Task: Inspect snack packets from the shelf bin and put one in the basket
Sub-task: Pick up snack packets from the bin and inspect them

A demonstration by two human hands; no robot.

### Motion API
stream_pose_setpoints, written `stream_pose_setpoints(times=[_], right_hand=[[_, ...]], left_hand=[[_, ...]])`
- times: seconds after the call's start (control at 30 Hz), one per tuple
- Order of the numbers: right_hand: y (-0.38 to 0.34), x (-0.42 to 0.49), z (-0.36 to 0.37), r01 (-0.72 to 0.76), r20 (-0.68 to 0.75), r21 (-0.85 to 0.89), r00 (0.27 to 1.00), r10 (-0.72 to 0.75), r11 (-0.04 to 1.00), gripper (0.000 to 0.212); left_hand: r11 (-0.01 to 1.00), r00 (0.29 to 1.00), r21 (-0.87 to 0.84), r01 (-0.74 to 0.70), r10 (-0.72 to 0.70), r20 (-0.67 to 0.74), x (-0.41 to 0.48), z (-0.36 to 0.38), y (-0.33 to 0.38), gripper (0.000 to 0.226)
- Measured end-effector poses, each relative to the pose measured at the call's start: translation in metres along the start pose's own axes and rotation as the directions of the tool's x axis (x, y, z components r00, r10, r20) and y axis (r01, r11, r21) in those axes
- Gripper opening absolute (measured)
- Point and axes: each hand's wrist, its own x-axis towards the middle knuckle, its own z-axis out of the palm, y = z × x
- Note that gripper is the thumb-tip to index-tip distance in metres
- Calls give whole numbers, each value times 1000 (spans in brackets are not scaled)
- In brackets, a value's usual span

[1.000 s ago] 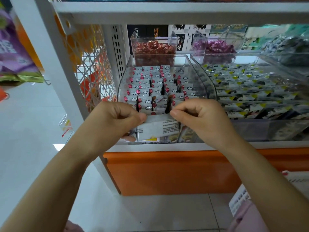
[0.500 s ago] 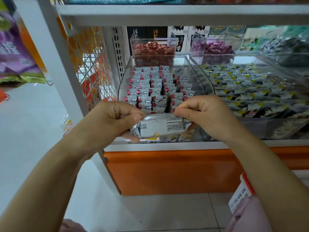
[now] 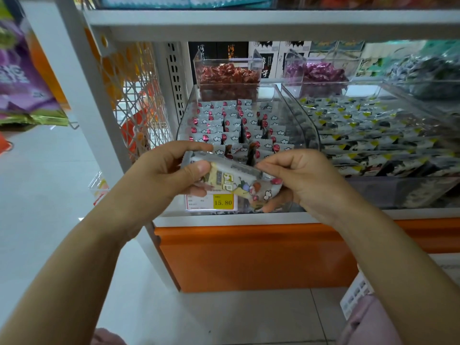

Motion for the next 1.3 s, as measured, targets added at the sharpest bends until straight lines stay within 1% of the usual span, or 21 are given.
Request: stream_pose_setpoints(times=[0.1,0.17,0.23,0.27,0.33,0.37,0.4,0.47,0.53,0.6,0.67,0.73,0.8,0.87,0.97,1.07,1.17,1.23,1.3], right_hand=[[0,0,1,-22,-5,86,1000,23,996,13],[1,0,3,-43,-37,139,998,48,989,10],[1,0,5,-52,-55,204,996,65,978,11],[1,0,5,-48,-54,236,997,62,971,18],[-1,0,5,-43,-26,297,998,53,954,42],[-1,0,6,-37,-13,319,999,44,947,51],[-1,1,7,-17,-9,322,1000,21,947,53],[1,2,11,52,-52,263,998,-39,963,44],[0,6,14,103,-136,218,988,-75,971,37],[-6,15,15,153,-215,191,970,-110,970,28],[-14,25,15,194,-263,96,951,-163,976,19],[-20,34,18,212,-257,-42,942,-216,976,15],[-23,40,23,224,-207,-163,944,-256,961,12],[-25,45,29,252,-148,-315,939,-310,915,10],[-27,51,40,284,-44,-532,932,-361,798,8],[-21,56,54,297,29,-655,929,-370,694,7],[-9,58,66,341,61,-750,889,-453,567,10],[-3,60,70,358,107,-809,870,-482,466,12],[2,62,71,349,177,-874,877,-447,338,17]], left_hand=[[996,998,-78,36,-40,-42,1,2,-1,35],[995,997,-89,47,-52,-51,2,3,-1,31],[995,996,-84,54,-59,-62,2,3,-1,30],[995,995,-81,56,-62,-77,2,3,-2,31],[996,990,-72,53,-61,-124,2,3,-2,31],[997,987,-61,46,-55,-153,2,3,-1,32],[998,983,-45,35,-43,-179,2,3,0,33],[1000,977,0,7,-6,-215,0,4,3,32],[997,964,65,-34,50,-262,0,3,5,26],[984,927,169,-64,121,-355,2,-3,3,18],[967,884,250,-51,160,-440,7,-12,-1,14],[949,862,315,-14,171,-478,10,-17,-7,21],[931,861,365,-11,194,-470,14,-18,-10,24],[906,865,420,-47,247,-436,16,-17,-13,24],[872,879,483,-79,290,-380,20,-18,-16,27],[850,895,518,-98,303,-328,20,-17,-19,29],[835,897,539,-112,319,-307,21,-18,-20,30],[833,898,542,-113,319,-304,21,-19,-21,30],[829,899,550,-102,313,-306,21,-20,-22,30]])
